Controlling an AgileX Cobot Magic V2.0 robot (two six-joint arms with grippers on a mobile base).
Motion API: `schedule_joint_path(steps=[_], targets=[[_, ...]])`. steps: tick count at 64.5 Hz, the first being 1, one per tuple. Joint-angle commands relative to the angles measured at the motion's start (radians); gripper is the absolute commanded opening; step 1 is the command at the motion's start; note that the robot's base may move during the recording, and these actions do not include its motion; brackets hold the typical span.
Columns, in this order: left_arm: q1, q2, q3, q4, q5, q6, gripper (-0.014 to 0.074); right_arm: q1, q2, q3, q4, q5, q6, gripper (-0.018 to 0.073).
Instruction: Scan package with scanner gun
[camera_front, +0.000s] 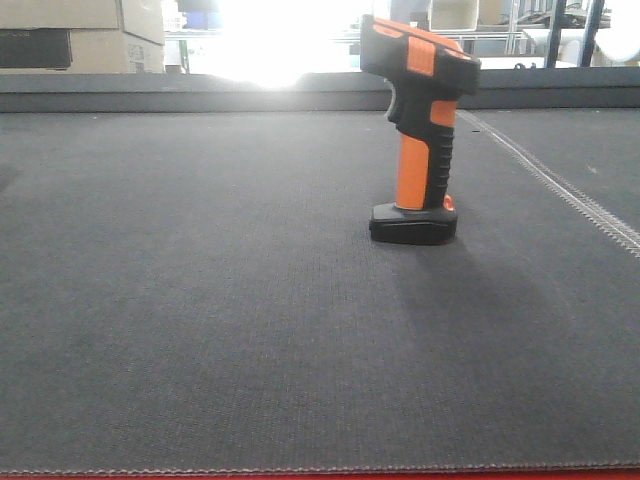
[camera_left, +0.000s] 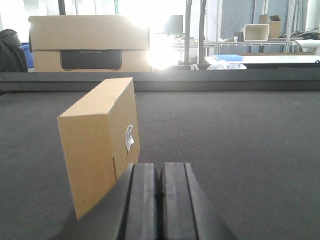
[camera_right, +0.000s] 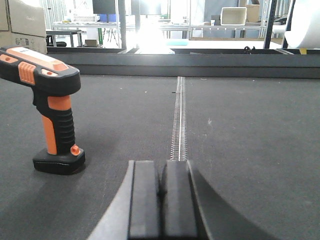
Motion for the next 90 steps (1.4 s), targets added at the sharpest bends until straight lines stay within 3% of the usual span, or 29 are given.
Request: schedule_joint_path(steps=[1, 14, 20, 27, 42, 49, 53, 59, 64, 75, 90], targets=[[0.0, -0.004, -0.003, 0.005, -0.049, 0.0, -0.0111, -0.003, -0.003, 0.0, -0.007, -0.046, 0.0, -0.0152], [0.0, -0.004, -0.003, 0.003, -0.138, 0.0, -0.0111, -0.003, -0.003, 0.0, -0.007, -0.107, 0.0, -0.0152], [0.0, -0.004, -0.003, -0.055, -0.248, 0.0, -0.0111, -0.003, -0.003, 0.0, -0.007, -0.181, 0.0, -0.0152], [0.0, -0.004, -0.019, -0.068, -0.309, 0.0, -0.0111, -0.003, -0.003, -0.062, -0.007, -0.142, 0.0, -0.0152], [0.0, 0.072, -0.352, -0.053, 0.011, 0.0, -0.009, 0.001, 0.095, -0.366, -0.007, 0.062, 0.0, -0.0152], [0.0, 0.182, -0.523, -0.053, 0.172, 0.0, 0.0048, 0.001, 0.231, -0.465, -0.007, 0.099, 0.0, -0.0152], [0.0, 0.259, -0.605, -0.053, 0.256, 0.0, 0.0176, 0.001, 0.319, -0.514, -0.007, 0.099, 0.0, -0.0146], [0.0, 0.355, -0.702, -0.053, 0.346, 0.0, 0.0381, 0.001, 0.42, -0.559, -0.007, 0.099, 0.0, -0.0024], [0.0, 0.427, -0.759, -0.053, 0.392, 0.0, 0.0488, 0.001, 0.491, -0.579, -0.007, 0.097, 0.0, 0.0151], [-0.023, 0.568, -0.891, -0.057, 0.533, 0.0, 0.055, 0.001, 0.619, -0.585, -0.007, 0.057, 0.0, 0.0566], [-0.023, 0.817, -1.135, -0.018, 0.848, -0.006, 0.055, 0.045, 0.703, -0.585, -0.016, 0.022, 0.0, 0.0569]])
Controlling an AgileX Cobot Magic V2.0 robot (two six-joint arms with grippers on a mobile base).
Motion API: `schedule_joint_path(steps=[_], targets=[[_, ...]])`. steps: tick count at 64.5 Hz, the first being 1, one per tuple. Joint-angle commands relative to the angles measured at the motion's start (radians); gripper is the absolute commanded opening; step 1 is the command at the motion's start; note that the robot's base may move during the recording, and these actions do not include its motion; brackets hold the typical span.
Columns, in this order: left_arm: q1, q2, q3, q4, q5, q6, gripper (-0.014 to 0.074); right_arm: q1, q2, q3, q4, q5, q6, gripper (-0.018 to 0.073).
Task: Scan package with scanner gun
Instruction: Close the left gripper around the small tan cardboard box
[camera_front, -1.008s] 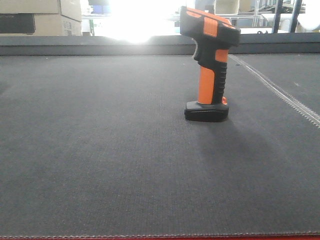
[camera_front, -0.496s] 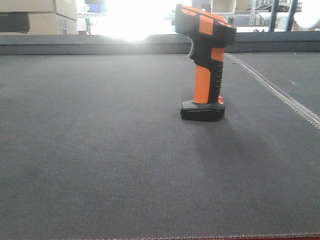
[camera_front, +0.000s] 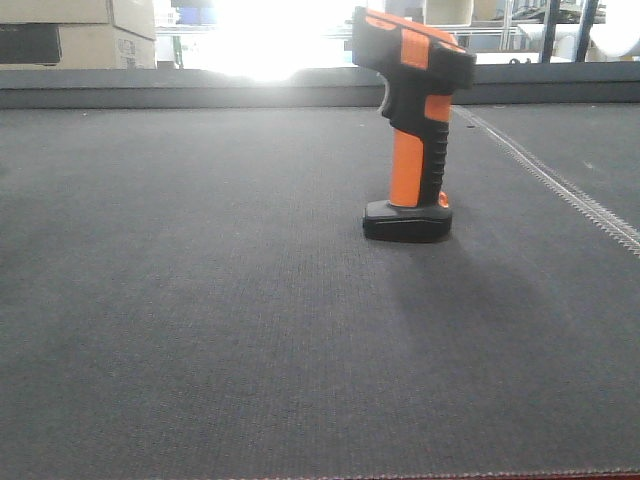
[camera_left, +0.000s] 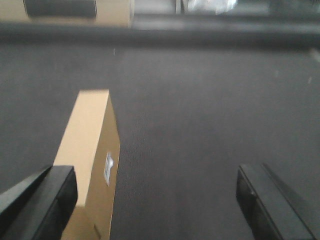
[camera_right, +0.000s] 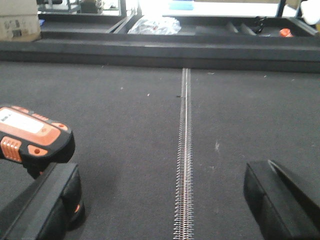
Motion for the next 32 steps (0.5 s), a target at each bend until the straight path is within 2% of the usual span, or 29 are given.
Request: schedule_joint_path(steps=[1, 8, 10, 13, 22, 32], targets=[[-0.007, 0.095, -0.096, 0.042, 0.11, -0.006, 0.055, 0.025, 0.024, -0.008, -0.01, -0.059, 0.0, 0.0569], [0.019, 0.225, -0.223, 0.118, 0.209, 0.0, 0.055, 0.061, 0.055, -0.008, -0.01, -0.078, 0.0, 0.0569], [0.035, 0.264, -0.266, 0.126, 0.239, 0.0, 0.055, 0.073, 0.064, -0.008, -0.01, -0.081, 0.0, 0.0569], [0.066, 0.326, -0.334, 0.119, 0.286, 0.044, 0.055, 0.088, 0.075, -0.008, -0.01, -0.081, 0.0, 0.0569], [0.165, 0.483, -0.497, 0.045, 0.398, 0.164, 0.055, 0.128, 0.098, -0.008, -0.01, -0.084, 0.0, 0.0569], [0.292, 0.651, -0.576, -0.137, 0.454, 0.322, 0.055, 0.147, 0.102, -0.008, -0.01, -0.086, 0.0, 0.0569]])
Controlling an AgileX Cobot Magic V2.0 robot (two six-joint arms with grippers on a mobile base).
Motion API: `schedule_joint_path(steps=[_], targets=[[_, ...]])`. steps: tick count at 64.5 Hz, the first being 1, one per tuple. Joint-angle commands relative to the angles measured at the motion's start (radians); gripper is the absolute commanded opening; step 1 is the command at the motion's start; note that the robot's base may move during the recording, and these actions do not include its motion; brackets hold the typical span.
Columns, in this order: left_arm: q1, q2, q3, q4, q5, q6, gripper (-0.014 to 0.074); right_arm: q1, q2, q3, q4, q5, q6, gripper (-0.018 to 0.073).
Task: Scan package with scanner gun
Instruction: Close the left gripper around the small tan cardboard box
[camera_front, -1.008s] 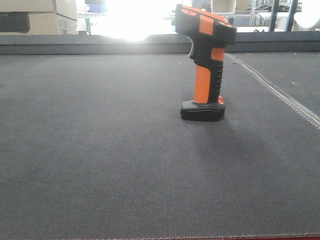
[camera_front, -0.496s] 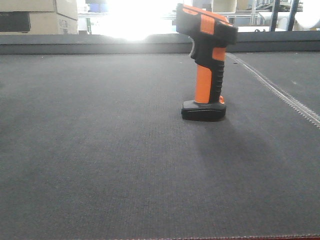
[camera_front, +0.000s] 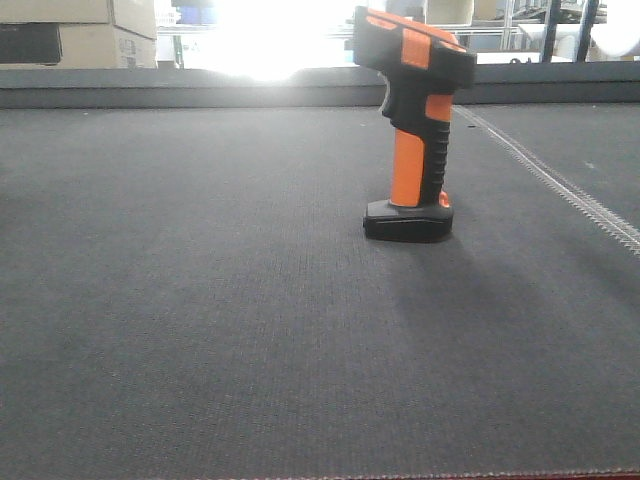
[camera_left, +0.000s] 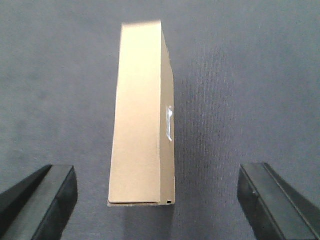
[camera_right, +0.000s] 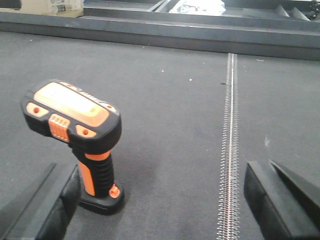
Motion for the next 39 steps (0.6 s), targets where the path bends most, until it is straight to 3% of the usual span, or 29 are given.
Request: schedule_joint_path(steps=[1, 5, 13, 39], targets=[[0.068, 0.089, -0.034, -0.099, 0.019, 0.094, 0.055, 0.007, 0.004, -0.008, -0.008, -0.033, 0.0, 0.0569], [0.101, 0.142, -0.035, -0.139, 0.019, 0.145, 0.055, 0.012, 0.004, -0.008, -0.008, -0.035, 0.0, 0.0569], [0.116, 0.234, -0.035, -0.142, 0.019, 0.213, 0.055, 0.015, 0.004, -0.008, -0.008, -0.042, 0.0, 0.0569], [0.116, 0.416, -0.035, -0.151, -0.086, 0.216, 0.055, 0.015, 0.004, -0.008, -0.008, -0.046, 0.0, 0.0569]])
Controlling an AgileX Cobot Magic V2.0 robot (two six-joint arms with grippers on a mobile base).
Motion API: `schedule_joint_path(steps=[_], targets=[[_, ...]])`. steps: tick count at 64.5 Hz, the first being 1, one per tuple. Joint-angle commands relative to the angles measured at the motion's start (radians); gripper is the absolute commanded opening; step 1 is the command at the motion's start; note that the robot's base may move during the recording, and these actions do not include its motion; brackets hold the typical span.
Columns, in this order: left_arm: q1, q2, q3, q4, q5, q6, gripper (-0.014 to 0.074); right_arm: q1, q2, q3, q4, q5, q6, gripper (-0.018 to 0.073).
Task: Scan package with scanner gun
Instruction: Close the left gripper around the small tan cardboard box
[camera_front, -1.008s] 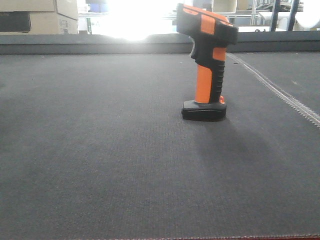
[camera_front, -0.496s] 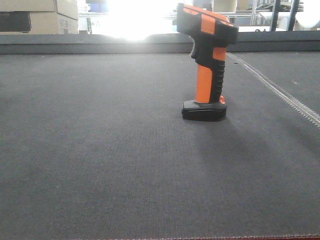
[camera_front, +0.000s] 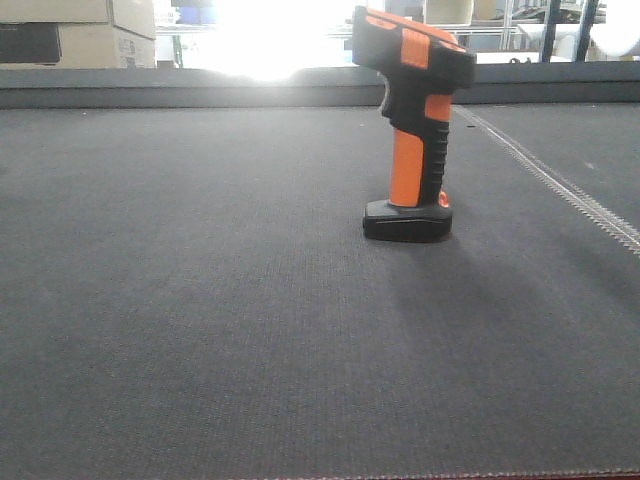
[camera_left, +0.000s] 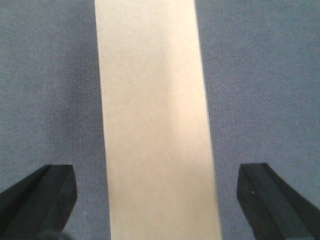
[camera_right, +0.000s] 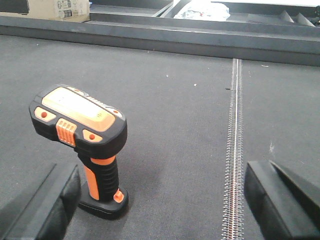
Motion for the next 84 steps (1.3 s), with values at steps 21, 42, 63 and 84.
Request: schedule_joint_path(steps=[21, 42, 63, 84], targets=[[0.003, 0.075, -0.009, -0.015, -0.03, 0.0, 0.0466, 0.002, 0.003, -0.008, -0.008, -0.027, 0.0, 0.0569], [0.003, 0.038, -0.009, -0.027, -0.016, -0.031, -0.0111, 0.018, -0.003, -0.008, -0.008, 0.02, 0.0, 0.0569], [-0.005, -0.125, -0.009, -0.23, 0.042, -0.052, -0.0111, 0.25, 0.01, -0.008, 0.032, 0.128, 0.0, 0.0569], [-0.148, -0.239, -0.009, -0.224, 0.066, -0.097, -0.0111, 0.419, 0.266, -0.008, 0.1, -0.111, 0.0, 0.0569]])
